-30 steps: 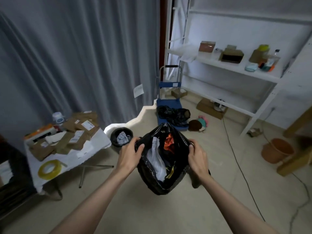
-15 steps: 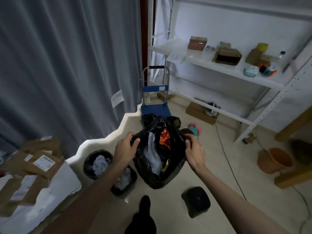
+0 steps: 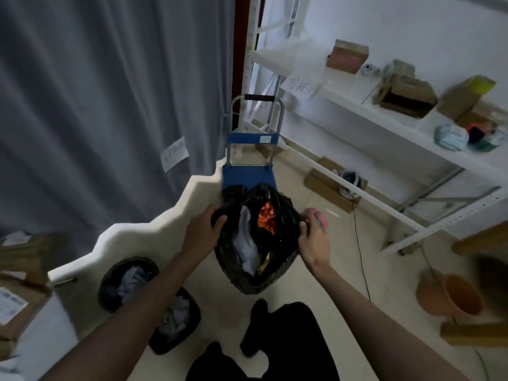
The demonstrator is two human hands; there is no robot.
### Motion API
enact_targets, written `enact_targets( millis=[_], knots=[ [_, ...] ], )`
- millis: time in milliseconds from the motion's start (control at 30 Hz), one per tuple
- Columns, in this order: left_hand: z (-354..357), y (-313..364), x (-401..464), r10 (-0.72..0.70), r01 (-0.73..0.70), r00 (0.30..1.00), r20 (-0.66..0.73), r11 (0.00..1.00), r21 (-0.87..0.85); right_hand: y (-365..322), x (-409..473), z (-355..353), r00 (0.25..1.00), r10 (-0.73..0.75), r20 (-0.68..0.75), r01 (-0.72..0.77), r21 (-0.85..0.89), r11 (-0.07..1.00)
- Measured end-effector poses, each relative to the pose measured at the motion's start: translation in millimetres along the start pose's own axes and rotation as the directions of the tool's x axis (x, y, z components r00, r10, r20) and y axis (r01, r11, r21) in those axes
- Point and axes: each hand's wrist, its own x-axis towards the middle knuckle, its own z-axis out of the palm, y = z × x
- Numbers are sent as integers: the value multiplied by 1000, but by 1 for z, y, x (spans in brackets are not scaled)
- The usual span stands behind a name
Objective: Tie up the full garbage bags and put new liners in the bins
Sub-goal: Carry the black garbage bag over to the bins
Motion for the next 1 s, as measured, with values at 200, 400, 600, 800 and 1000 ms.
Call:
enact_targets(
  millis=[200,400,600,800,1000],
  knots=[
    [39,-11,48,-174,172,980,-99,985,-27,16,100,29,984,-75,163,84,-53,995],
    [95,-34,76,-435,445,841,-321,894,-46,53,204,97,861,-235,451,281,-37,959],
    [147,-40,78,-610,641,671,-422,763,-83,88,248,145,720,-368,589,403,77,912],
    [185,-84,45,-659,698,586,-470,706,-119,115,233,204,642,-418,643,422,159,892],
    [239,-178,18,-626,684,578,-523,722,-108,170,204,302,605,-462,649,417,237,878]
  ],
)
